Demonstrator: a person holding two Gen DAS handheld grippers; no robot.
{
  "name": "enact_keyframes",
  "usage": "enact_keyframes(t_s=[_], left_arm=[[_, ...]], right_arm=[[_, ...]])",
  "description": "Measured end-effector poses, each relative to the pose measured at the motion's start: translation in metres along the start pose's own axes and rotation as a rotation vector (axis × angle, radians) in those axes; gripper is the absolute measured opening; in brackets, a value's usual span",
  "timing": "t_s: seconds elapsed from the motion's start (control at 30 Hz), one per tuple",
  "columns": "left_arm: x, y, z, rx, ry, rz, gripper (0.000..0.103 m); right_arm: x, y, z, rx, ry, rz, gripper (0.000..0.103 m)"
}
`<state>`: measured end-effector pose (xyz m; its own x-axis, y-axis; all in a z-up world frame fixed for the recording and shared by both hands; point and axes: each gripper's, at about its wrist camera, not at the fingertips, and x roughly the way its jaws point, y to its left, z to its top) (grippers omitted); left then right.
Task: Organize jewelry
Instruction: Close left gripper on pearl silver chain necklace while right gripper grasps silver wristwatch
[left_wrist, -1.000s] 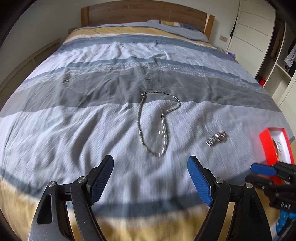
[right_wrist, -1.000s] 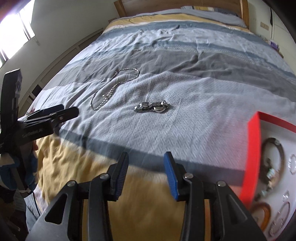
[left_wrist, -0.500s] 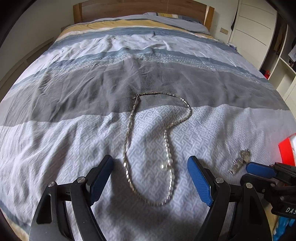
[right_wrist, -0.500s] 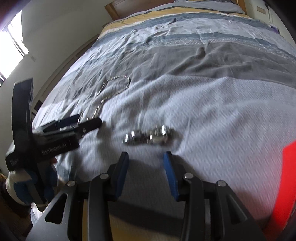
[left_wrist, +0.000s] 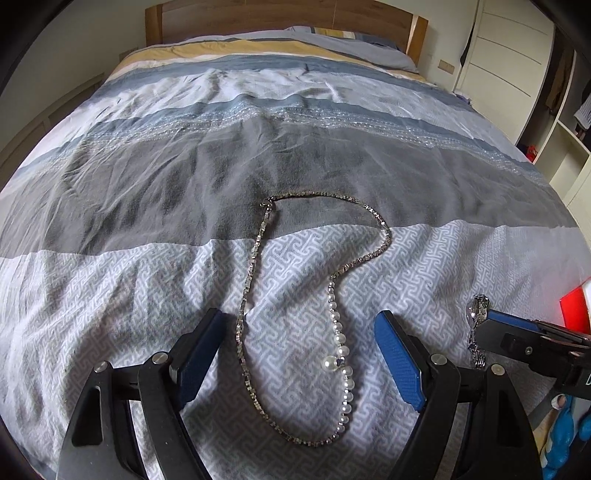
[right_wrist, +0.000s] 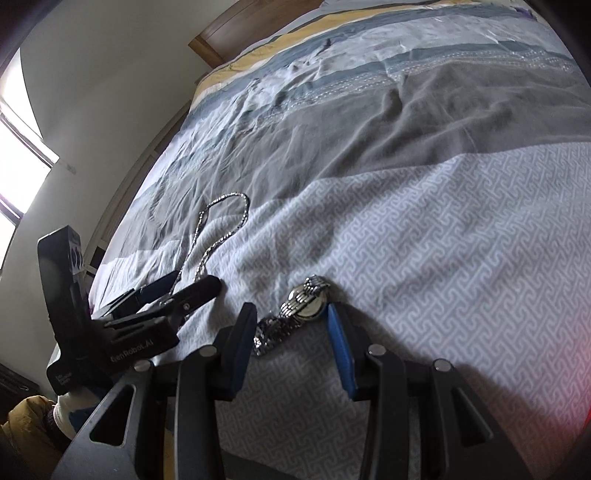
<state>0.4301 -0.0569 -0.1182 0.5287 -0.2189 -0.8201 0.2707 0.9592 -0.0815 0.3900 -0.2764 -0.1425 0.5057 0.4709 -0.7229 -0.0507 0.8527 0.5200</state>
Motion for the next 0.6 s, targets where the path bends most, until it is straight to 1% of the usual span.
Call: enact_keyframes(t_s=[0.1, 0.2, 0.27, 0.33, 0.37, 0.4, 0.47, 0.5, 0.53, 0.57, 0.6], left_arm=[[0.003, -0.003, 0.002, 0.015, -0.002, 0.014, 0.078], [0.005, -0.002, 0.004, 0.015, -0.009, 0.016, 0.071], [0.006, 0.0, 0.005, 0.012, -0.012, 0.015, 0.066], [0.007, 0.0, 0.006, 0.013, -0.015, 0.016, 0.063], [0.008, 0.001, 0.007, 0.015, -0.015, 0.017, 0.06], [0.009, 0.001, 0.008, 0.015, -0.016, 0.017, 0.059], [0.008, 0.002, 0.009, 0.011, -0.019, 0.013, 0.045], [0.007, 0.004, 0.009, 0.008, -0.02, 0.008, 0.041], [0.005, 0.004, 0.009, 0.008, -0.021, 0.004, 0.031], [0.003, 0.005, 0.009, 0.009, -0.022, -0.003, 0.017], [0.001, 0.005, 0.009, 0.009, -0.022, -0.012, 0.011]], right_arm=[[0.004, 0.003, 0.002, -0.012, -0.003, -0.025, 0.038], [0.011, 0.007, 0.005, -0.043, -0.003, -0.063, 0.035], [0.014, 0.008, 0.006, -0.061, -0.002, -0.084, 0.031], [0.019, 0.009, 0.008, -0.087, 0.004, -0.106, 0.029], [0.02, 0.009, 0.009, -0.102, 0.006, -0.118, 0.025], [0.022, 0.01, 0.011, -0.119, 0.009, -0.137, 0.024], [0.024, 0.01, 0.013, -0.133, 0.016, -0.14, 0.024], [0.023, 0.011, 0.012, -0.147, 0.016, -0.145, 0.023], [0.023, 0.014, 0.012, -0.171, 0.017, -0.156, 0.023], [0.022, 0.016, 0.01, -0.183, 0.017, -0.161, 0.023], [0.021, 0.018, 0.01, -0.19, 0.015, -0.164, 0.023]])
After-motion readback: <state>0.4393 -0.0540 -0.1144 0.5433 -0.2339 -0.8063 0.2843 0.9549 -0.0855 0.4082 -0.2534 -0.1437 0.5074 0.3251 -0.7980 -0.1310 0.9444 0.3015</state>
